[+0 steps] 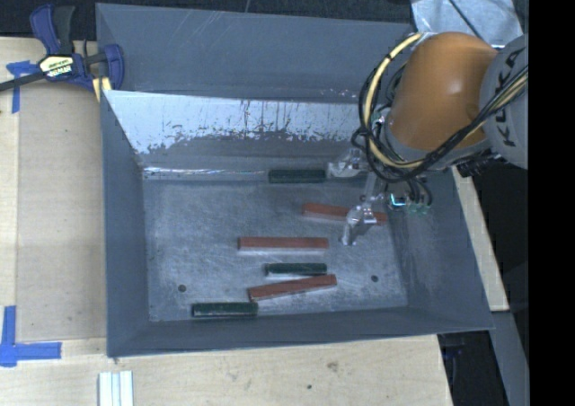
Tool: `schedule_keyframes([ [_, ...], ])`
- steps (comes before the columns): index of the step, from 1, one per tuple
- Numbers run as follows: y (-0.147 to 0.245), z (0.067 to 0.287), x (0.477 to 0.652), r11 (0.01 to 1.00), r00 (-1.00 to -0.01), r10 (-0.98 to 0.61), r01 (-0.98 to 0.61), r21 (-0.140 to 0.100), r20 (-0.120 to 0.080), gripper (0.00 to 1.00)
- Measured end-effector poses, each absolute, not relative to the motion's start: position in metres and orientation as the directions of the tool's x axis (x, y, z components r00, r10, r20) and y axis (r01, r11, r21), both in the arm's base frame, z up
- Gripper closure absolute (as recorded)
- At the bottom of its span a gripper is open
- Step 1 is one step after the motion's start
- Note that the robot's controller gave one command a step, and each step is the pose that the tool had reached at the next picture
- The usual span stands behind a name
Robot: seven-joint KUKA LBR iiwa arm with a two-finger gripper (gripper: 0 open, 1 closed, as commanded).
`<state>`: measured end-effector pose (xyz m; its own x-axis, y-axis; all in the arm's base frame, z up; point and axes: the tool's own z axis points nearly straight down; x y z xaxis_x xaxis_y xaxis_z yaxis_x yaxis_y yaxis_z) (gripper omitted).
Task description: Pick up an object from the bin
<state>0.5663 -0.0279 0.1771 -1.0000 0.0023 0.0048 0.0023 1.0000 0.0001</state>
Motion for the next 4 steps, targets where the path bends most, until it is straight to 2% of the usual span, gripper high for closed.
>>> schedule_keyframes([
  [1, -0.028, 0.182, 0.568, 1.0, -1.0, 0.002, 0.002, 0.0, -0.004, 0.0],
  [2, -0.049, 0.079, 0.601, 0.991, -0.991, -0.132, -0.132, -0.002, -0.011, 1.0],
  [3, -0.049, 0.079, 0.601, 0.991, -0.991, -0.132, -0.132, -0.002, -0.011, 1.0],
  [4, -0.059, 0.215, 0.613, 0.988, -0.988, -0.153, -0.153, -0.001, -0.004, 1.0],
])
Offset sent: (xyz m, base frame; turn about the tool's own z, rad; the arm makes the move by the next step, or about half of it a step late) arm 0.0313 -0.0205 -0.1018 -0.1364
